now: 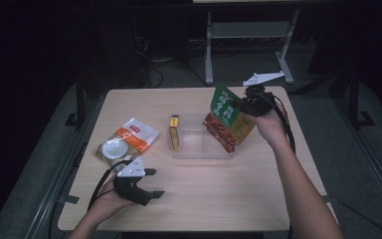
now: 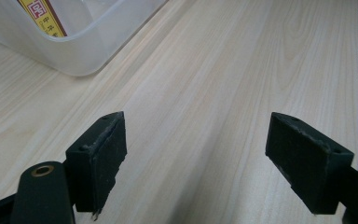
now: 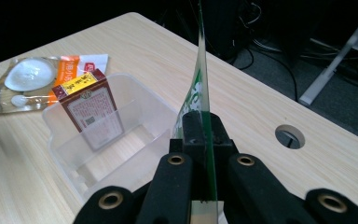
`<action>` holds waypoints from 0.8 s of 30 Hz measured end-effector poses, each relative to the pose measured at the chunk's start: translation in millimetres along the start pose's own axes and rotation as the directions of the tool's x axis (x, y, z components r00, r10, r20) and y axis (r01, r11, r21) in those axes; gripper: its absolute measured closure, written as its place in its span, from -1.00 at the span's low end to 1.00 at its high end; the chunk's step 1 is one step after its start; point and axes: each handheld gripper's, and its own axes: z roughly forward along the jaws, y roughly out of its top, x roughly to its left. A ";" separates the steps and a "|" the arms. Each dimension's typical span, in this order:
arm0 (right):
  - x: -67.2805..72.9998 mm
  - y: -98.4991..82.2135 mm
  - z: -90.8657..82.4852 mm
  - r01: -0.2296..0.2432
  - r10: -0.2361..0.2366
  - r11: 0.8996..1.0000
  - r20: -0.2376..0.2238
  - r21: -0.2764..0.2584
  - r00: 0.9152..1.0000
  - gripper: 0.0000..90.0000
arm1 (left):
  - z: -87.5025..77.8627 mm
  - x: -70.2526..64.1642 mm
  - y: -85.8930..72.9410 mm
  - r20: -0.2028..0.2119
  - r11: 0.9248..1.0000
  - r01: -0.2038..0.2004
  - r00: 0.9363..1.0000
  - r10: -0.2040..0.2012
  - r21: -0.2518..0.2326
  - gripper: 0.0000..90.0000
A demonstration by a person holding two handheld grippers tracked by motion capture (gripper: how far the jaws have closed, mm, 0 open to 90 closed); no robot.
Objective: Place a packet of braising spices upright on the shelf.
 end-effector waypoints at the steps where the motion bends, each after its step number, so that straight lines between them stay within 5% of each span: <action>1: -0.1 -0.3 -0.3 -0.003 0.003 1.000 0.001 0.000 1.000 0.99 | 0.2 0.0 0.0 0.000 1.000 0.000 1.000 0.000 0.001 -0.56; 14: -3.4 -12.4 -8.0 -0.006 0.006 1.000 0.002 0.008 1.000 0.72 | 1.7 -1.0 0.2 0.005 1.000 -0.003 1.000 0.003 0.009 -0.56; 19: -3.6 -18.3 -17.3 -0.004 0.004 1.000 0.004 -0.016 1.000 0.99 | 1.9 -0.7 0.5 0.004 1.000 -0.008 1.000 0.008 0.010 -0.56; 24: -3.9 -15.7 -16.9 -0.004 0.004 1.000 0.005 -0.021 1.000 1.00 | 1.7 -0.6 0.5 0.002 1.000 -0.006 1.000 0.006 0.010 -0.56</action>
